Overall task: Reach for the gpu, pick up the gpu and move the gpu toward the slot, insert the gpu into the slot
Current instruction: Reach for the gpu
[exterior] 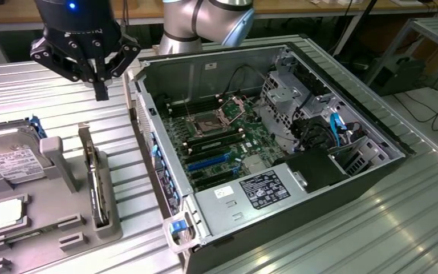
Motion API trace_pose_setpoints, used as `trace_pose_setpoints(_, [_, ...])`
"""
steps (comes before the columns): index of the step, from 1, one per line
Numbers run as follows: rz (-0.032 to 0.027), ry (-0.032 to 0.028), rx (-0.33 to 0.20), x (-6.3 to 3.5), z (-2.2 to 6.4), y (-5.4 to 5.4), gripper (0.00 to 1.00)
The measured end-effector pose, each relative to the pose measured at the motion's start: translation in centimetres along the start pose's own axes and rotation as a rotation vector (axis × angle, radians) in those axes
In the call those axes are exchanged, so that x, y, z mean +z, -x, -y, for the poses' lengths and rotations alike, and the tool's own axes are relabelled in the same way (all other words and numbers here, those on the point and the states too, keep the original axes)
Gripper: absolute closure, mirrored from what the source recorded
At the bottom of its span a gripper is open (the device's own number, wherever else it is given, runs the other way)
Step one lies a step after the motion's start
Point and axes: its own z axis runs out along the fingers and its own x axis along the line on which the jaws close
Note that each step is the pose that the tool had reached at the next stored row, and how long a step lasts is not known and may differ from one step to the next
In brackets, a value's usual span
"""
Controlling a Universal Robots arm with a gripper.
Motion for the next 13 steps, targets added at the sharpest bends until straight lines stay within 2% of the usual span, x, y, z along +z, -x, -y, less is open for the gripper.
trace_pose_setpoints(7, [0.0000,0.0000,0.000,-0.05,0.13,-1.8,0.89])
trace_pose_setpoints(13, [0.0000,0.0000,0.000,-0.07,0.22,-2.6,0.89])
